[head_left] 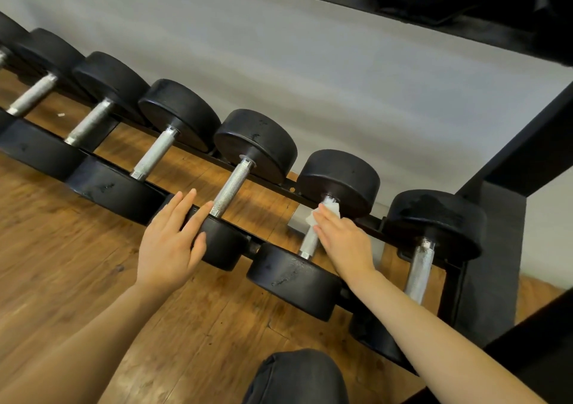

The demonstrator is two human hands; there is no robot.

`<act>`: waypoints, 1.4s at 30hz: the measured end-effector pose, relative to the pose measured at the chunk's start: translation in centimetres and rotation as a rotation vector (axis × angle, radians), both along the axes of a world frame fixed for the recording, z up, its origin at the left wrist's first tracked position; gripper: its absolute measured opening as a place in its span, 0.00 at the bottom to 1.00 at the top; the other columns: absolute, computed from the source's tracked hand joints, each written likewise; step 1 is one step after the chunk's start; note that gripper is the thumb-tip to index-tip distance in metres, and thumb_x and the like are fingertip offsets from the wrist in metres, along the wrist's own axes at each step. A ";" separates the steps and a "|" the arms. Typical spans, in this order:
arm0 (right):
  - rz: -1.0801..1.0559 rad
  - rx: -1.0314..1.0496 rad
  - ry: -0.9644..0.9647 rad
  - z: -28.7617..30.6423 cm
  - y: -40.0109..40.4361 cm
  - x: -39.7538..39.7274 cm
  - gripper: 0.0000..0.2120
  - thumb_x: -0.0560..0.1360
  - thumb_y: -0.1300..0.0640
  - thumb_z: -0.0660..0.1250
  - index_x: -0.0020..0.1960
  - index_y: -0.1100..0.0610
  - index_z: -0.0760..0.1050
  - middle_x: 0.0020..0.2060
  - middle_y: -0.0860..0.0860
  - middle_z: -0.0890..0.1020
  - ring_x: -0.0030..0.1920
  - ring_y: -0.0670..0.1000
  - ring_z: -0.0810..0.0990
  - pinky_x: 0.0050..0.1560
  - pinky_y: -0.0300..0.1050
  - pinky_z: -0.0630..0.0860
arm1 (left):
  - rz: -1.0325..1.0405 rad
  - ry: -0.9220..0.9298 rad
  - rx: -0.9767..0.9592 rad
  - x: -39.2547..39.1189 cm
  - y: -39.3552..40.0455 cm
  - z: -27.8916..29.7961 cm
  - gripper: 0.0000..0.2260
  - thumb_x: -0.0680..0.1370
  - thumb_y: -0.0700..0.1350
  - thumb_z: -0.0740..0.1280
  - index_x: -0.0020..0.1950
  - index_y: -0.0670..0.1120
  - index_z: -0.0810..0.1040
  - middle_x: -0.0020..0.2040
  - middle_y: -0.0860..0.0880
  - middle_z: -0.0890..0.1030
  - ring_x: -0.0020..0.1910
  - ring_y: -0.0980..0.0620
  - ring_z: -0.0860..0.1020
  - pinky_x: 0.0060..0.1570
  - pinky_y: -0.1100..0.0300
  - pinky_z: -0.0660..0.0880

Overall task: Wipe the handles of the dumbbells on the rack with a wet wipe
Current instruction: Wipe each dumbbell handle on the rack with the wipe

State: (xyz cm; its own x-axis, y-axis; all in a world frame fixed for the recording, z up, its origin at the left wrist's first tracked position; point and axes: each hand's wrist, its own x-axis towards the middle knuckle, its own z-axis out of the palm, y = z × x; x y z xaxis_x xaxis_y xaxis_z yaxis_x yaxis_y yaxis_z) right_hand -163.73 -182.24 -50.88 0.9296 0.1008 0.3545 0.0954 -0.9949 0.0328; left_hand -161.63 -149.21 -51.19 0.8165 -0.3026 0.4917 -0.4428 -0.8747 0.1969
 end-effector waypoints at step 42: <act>-0.306 0.936 -0.256 1.0 1.9 1.6 0.08 0.75 0.61 0.70 0.53 0.60 0.83 0.53 0.53 0.81 0.50 0.43 0.75 0.51 0.18 0.64 | -0.022 -0.085 -0.054 0.4 -0.2 -0.5 0.23 0.80 0.50 0.55 0.71 0.41 0.74 0.72 0.36 0.70 0.73 0.34 0.66 0.68 0.40 0.65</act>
